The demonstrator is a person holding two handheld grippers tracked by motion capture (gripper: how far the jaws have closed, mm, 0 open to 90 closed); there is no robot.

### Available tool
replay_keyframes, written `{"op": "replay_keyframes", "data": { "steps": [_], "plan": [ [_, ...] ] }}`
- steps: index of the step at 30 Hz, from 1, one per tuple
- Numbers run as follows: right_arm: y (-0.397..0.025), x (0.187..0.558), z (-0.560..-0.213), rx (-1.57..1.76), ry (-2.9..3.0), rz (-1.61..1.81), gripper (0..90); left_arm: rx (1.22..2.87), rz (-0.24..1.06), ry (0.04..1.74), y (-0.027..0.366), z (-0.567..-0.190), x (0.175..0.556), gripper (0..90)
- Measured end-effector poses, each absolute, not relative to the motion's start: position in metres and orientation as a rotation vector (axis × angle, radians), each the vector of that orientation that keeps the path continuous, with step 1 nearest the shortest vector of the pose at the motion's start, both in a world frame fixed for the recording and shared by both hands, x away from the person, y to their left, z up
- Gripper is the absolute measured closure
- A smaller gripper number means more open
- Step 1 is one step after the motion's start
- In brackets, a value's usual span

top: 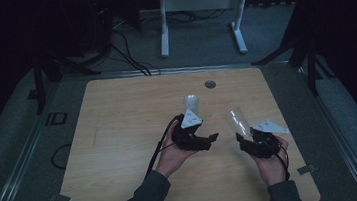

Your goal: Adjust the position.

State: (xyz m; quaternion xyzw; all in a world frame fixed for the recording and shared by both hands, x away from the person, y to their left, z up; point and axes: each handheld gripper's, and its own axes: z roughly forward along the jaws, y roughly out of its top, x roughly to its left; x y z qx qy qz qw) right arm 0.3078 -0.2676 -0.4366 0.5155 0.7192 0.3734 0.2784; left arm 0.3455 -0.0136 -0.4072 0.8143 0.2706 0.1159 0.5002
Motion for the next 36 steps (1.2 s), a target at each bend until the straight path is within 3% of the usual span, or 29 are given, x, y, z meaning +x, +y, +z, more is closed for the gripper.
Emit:
{"op": "replay_keyframes", "data": {
  "steps": [36],
  "plan": [
    [-0.266,0.298,-0.437,1.382,1.655,1.068,41.6,1.914,0.204,0.648,-0.034,-0.391,0.353,26.8]
  ]
}}
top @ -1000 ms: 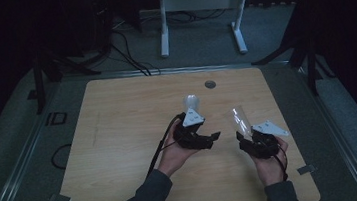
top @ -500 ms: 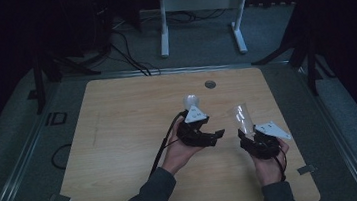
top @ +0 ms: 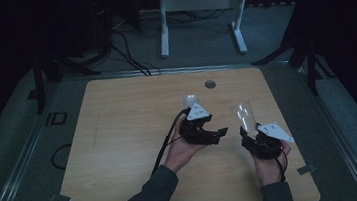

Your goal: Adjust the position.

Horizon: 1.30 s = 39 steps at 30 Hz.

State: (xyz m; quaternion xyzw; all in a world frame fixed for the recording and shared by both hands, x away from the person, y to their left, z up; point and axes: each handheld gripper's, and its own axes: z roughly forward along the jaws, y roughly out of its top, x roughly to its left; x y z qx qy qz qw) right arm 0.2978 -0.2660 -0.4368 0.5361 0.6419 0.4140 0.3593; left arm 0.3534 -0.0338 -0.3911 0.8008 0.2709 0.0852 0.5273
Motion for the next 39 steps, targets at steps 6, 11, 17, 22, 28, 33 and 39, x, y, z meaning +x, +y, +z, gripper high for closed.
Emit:
{"op": "replay_keyframes", "data": {
  "steps": [6,11,17,22,28,33,39],
  "plan": [
    [-0.266,0.298,-0.436,1.386,1.650,1.069,41.5,1.912,0.204,0.650,-0.037,-0.387,0.355,26.8],
    [-0.266,0.297,-0.436,1.376,1.631,1.069,41.5,1.916,0.203,0.664,-0.041,-0.382,0.358,26.7],
    [-0.264,0.294,-0.434,1.362,1.604,1.081,41.6,1.902,0.183,0.690,-0.048,-0.380,0.363,26.5],
    [-0.262,0.293,-0.431,1.341,1.582,1.088,41.6,1.899,0.163,0.696,-0.055,-0.379,0.366,26.1],
    [-0.261,0.289,-0.427,1.317,1.553,1.108,41.6,1.883,0.133,0.705,-0.063,-0.376,0.369,23.8],
    [-0.259,0.288,-0.426,1.301,1.539,1.119,41.6,1.880,0.121,0.711,-0.068,-0.375,0.371,21.2],
    [-0.257,0.286,-0.426,1.290,1.533,1.127,41.6,1.873,0.106,0.725,-0.071,-0.375,0.374,19.7]
  ]
}}
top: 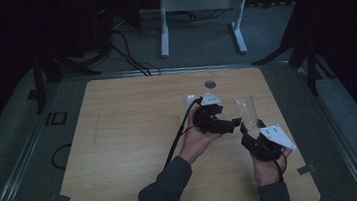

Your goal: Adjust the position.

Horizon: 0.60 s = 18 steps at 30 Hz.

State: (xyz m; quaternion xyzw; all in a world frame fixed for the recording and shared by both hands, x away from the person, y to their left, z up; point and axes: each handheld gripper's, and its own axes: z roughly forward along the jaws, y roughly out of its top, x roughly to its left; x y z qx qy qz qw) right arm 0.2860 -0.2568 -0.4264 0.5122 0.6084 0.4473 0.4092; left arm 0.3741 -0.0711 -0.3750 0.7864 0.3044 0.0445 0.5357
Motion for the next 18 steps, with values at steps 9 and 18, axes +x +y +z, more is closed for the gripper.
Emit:
{"op": "replay_keyframes", "data": {
  "steps": [9,18],
  "plan": [
    [-0.2554,0.2850,-0.4259,1.281,1.525,1.132,41.6,1.844,0.062,0.751,-0.0740,-0.3762,0.3782,19.1],
    [-0.2535,0.2832,-0.4257,1.263,1.513,1.139,41.6,1.789,-0.008,0.763,-0.0789,-0.3796,0.3827,18.7]
  ]
}}
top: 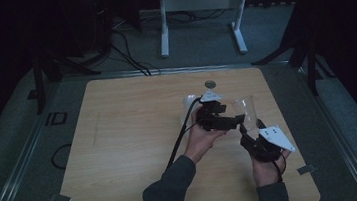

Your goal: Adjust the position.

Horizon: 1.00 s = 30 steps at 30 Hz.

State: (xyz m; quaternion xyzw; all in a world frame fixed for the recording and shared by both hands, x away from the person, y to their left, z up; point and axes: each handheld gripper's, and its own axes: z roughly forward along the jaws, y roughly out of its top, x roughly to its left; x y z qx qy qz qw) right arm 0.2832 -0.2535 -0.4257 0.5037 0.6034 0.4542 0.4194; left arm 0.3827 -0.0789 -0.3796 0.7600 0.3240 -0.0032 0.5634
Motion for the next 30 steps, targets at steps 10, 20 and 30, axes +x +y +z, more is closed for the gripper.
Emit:
{"op": "replay_keyframes", "data": {
  "steps": [10,20,30],
  "plan": [
    [-0.251,0.280,-0.425,1.239,1.500,1.154,41.6,1.748,-0.039,0.762,-0.085,-0.381,0.383,18.5],
    [-0.247,0.277,-0.424,1.214,1.493,1.164,41.6,1.722,-0.082,0.763,-0.090,-0.383,0.384,18.0],
    [-0.244,0.276,-0.425,1.194,1.495,1.171,41.6,1.656,-0.138,0.791,-0.094,-0.385,0.389,18.0]
  ]
}}
